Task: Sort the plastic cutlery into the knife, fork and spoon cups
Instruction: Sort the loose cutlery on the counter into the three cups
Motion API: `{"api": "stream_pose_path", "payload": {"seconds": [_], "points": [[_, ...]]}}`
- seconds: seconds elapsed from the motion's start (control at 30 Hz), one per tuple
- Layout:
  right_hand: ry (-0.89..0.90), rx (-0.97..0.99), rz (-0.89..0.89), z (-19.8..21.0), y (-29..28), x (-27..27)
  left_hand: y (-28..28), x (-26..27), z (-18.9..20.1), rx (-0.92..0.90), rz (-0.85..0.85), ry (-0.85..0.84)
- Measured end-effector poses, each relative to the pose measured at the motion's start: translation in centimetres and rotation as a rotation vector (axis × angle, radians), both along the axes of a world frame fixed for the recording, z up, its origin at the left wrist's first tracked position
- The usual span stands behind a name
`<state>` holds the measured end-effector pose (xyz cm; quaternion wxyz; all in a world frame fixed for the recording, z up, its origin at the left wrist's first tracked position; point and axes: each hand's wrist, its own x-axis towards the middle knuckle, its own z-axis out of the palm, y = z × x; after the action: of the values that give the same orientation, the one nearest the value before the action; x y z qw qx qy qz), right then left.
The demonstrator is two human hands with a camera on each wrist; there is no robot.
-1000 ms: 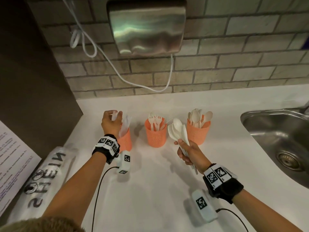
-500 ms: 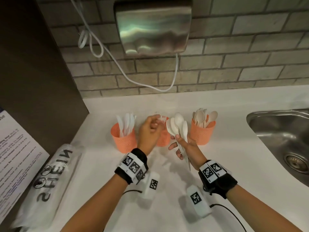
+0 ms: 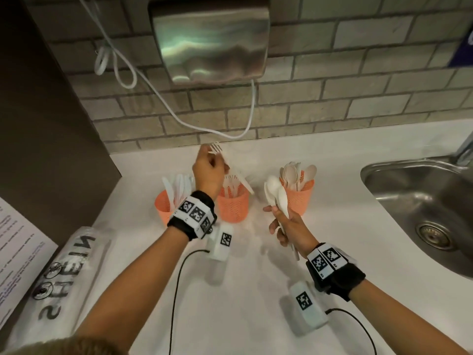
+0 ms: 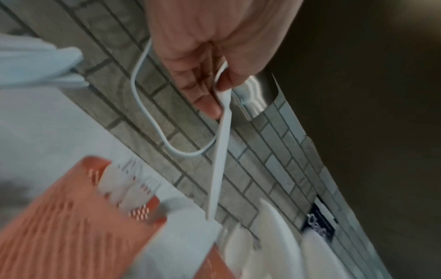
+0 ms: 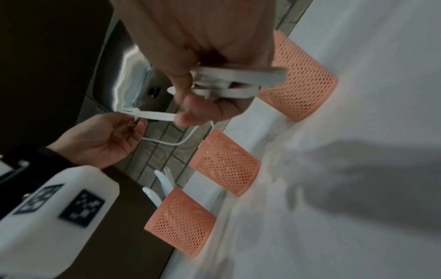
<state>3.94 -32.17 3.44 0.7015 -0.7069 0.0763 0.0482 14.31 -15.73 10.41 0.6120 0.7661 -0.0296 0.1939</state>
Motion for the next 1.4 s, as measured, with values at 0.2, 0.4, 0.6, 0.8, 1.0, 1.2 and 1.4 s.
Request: {"api": "stream_pose_path", "payload": {"seconds": [0.2, 0.4, 0.6, 0.8, 1.0, 1.2, 1.4], "points": [[0.065, 0.069, 0.062, 0.2, -0.5, 0.1, 2.7, 4.2, -0.6, 0.196, 0.109, -0.051], [0.139, 0.180, 0.128, 0.8, -1.6, -0.1, 1.9, 4.0, -3.9, 0.470, 0.068, 0.140], [0.187, 0.343, 0.231, 1.3, -1.7, 0.0, -0.3, 0.0, -3.2, 0.306, -0.029, -0.062], [0.178, 0.458, 0.326, 1.8, -0.5, 0.0, -4.2, -5.5, -3.8, -0.030, -0.473, 0.278], [0.186, 0.432, 0.480, 2.1, -0.2, -0.9, -4.8, -6.5, -3.7, -0.144, -0.430, 0.265], [0.013, 0.026, 0.381, 2.7, 0.6, -1.3, -4.8, -6.4, -3.9, -0.030, -0.285, 0.238], [-0.113, -0.254, 0.320, 2.7, 0.7, -0.5, -5.7, -7.6, -4.0, -0.070, -0.278, 0.339]]}}
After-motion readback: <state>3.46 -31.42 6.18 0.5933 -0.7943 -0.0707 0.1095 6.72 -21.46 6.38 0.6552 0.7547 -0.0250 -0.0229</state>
